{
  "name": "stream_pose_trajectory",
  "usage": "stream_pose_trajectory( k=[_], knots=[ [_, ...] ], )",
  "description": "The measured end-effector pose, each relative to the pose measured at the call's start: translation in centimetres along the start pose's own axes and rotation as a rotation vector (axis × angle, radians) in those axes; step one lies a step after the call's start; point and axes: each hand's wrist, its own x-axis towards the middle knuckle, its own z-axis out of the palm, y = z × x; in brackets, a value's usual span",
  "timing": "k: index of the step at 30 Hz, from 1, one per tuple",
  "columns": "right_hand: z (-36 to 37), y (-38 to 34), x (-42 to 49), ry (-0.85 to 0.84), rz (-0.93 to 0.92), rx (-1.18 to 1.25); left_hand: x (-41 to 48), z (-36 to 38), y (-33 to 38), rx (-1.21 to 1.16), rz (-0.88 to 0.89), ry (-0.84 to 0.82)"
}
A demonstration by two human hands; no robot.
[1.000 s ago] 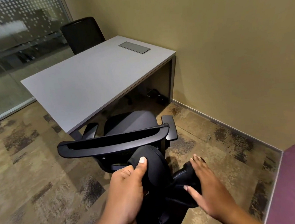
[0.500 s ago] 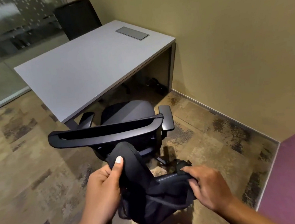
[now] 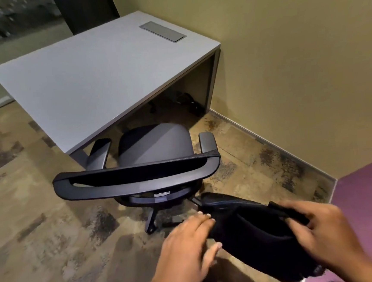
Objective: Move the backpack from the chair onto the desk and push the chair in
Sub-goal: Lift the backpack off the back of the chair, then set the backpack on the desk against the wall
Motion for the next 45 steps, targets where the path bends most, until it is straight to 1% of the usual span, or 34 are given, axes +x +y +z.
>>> stream_pose_trajectory(
  k=[2, 4, 9, 13, 17, 19, 21, 26, 28, 31, 37, 41, 45],
  knots=[
    [-1.7, 0.2, 0.4, 0.049, 0.045, 0.024, 2.5, 0.8, 0.4, -0.043, 0.096, 0.044],
    [-3.2, 0.3, 0.7, 0.101, 0.070, 0.062, 5.2, 1.4, 0.9, -0.092, 0.136, 0.083],
    [-6.4, 0.6, 2.3, 0.213, 0.046, 0.118, 12.0, 2.3, 2.9, -0.035, 0.287, 0.070],
    [-7.6, 2.2, 4.3, 0.319, 0.009, 0.167, 16.2, 2.6, 4.3, -0.085, 0.321, 0.153],
    [-8.1, 5.4, 7.5, 0.348, -0.060, 0.286, 21.6, 2.5, 5.2, -0.165, 0.249, 0.185],
    [-8.4, 7.5, 9.4, 0.337, -0.102, 0.334, 24.3, 2.5, 5.9, -0.178, 0.250, 0.273],
    [-9.1, 9.7, 11.4, 0.327, -0.157, 0.354, 26.5, 2.5, 7.3, -0.179, 0.221, 0.319],
    [-11.4, 14.4, 16.7, 0.320, -0.452, 0.244, 30.9, 3.2, 10.5, -0.214, 0.130, 0.411],
    [-12.3, 16.2, 19.1, 0.272, -0.596, 0.169, 32.7, 3.2, 11.4, -0.226, 0.091, 0.474],
    [-13.2, 18.4, 22.9, 0.232, -0.720, 0.083, 35.1, 3.1, 12.5, -0.223, 0.043, 0.550],
    [-13.9, 20.7, 31.5, 0.222, -0.822, 0.066, 40.8, 2.3, 12.1, -0.188, -0.042, 0.574],
    [-13.5, 21.2, 37.9, 0.184, -0.853, 0.079, 45.7, 1.4, 10.3, -0.181, -0.095, 0.541],
    [-12.7, 21.8, 44.4, 0.136, -0.850, 0.119, 51.6, 0.4, 7.8, -0.153, -0.060, 0.502]
  ],
)
